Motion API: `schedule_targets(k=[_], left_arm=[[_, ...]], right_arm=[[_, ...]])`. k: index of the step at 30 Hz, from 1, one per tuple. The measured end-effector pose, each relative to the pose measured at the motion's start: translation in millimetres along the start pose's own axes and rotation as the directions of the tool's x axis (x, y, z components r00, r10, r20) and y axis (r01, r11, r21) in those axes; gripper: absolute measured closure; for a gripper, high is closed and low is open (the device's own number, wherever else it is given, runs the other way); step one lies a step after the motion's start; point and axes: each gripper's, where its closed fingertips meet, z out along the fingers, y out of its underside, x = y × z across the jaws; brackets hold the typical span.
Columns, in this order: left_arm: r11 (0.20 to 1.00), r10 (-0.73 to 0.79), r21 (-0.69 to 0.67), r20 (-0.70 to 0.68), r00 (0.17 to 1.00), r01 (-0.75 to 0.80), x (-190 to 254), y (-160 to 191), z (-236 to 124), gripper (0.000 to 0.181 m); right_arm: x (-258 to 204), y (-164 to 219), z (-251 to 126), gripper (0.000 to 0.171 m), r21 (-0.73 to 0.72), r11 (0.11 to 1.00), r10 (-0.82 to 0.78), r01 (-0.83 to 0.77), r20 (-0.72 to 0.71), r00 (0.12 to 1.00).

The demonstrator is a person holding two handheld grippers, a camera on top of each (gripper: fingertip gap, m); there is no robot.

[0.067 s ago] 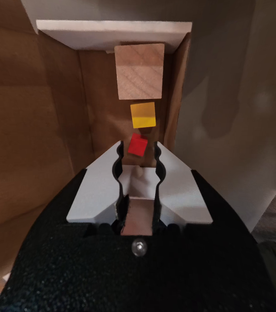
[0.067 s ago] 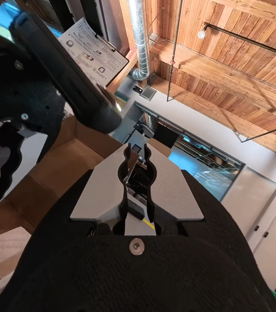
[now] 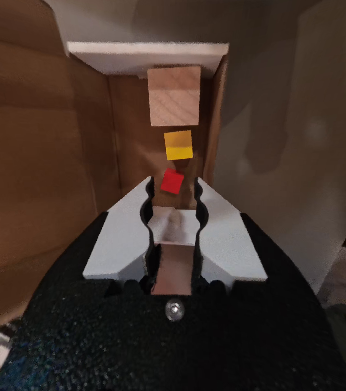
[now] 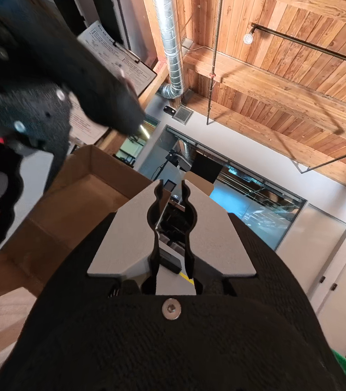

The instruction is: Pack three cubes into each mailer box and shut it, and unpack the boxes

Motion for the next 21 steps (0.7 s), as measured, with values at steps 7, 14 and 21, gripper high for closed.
schedule_targets(k=[7, 14, 21], left_arm=[[0.820, -0.255, 0.569, 0.273, 0.928, 0.057, -36, -14, -105, 0.133], [0.584, -0.658, 0.736, 0.182, 0.731, 0.342, -82, 37, -129, 0.100], [0.504, -0.701, 0.763, 0.086, 0.708, 0.406, -114, 45, -125, 0.121]], right_arm=[[26, 3, 0, 0.153, -0.015, 0.994, 0.104, -0.105, -0.081, 0.991], [17, 29, 14, 0.143, -0.268, 0.919, 0.297, -0.289, -0.009, 0.955], [3, 51, 32, 0.140, -0.612, 0.682, 0.568, -0.399, 0.100, 0.817]])
